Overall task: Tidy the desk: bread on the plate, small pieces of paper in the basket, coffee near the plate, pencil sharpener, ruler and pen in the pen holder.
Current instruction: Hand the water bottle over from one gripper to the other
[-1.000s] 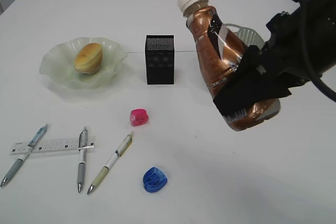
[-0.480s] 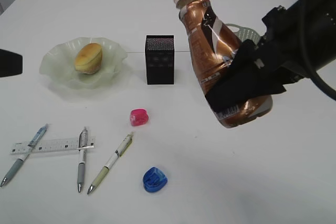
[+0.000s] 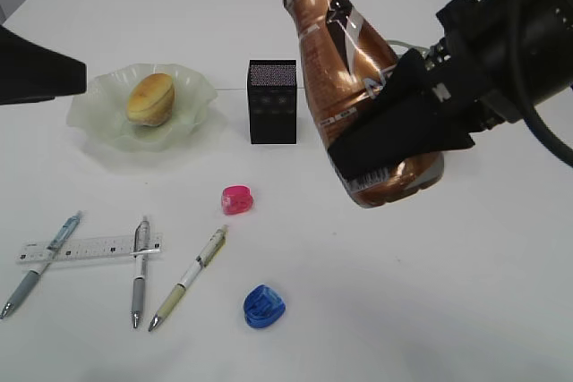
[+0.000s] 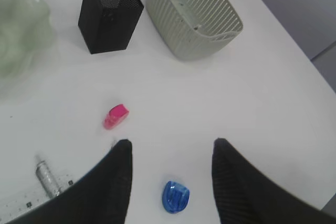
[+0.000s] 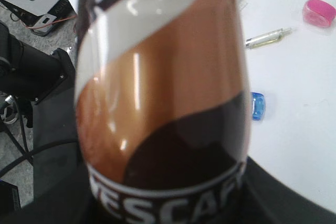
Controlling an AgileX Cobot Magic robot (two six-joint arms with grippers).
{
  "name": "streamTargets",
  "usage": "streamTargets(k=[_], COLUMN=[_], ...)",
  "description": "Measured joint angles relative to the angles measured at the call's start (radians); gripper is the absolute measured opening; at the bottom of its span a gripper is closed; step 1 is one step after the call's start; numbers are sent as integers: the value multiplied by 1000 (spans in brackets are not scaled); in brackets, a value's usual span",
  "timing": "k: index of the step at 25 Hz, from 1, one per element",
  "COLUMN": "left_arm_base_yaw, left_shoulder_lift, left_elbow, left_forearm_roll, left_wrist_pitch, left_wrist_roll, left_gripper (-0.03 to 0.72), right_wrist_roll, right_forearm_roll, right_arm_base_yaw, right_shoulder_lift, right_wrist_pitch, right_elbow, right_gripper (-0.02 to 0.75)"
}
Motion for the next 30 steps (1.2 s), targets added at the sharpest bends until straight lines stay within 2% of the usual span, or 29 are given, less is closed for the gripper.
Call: streamTargets(k=[8, 13, 20, 27, 30], left_arm_base_yaw=[0, 0, 0, 19, 22], left_shoulder_lift=[30, 103, 194, 239, 248], left_elbow=[-101, -180, -276, -286, -286], left_forearm_roll=[-149, -272, -447, -690, -712], left_wrist_pitch=[16, 154, 377, 555, 557], left_wrist_roll=[46, 73, 170, 260, 274], left_gripper=[361, 361, 361, 361, 361], right_wrist_roll=[-56, -64, -66, -142, -161], right_forearm_roll=[105, 160, 232, 378, 439], right_arm_base_yaw=[0, 0, 0, 0, 0], right_shoulder_lift=[0, 0, 0, 0, -2], right_wrist_pitch=[16, 20, 28, 34, 34], right_elbow=[0, 0, 0, 0, 0], right_gripper=[403, 403, 403, 403, 403])
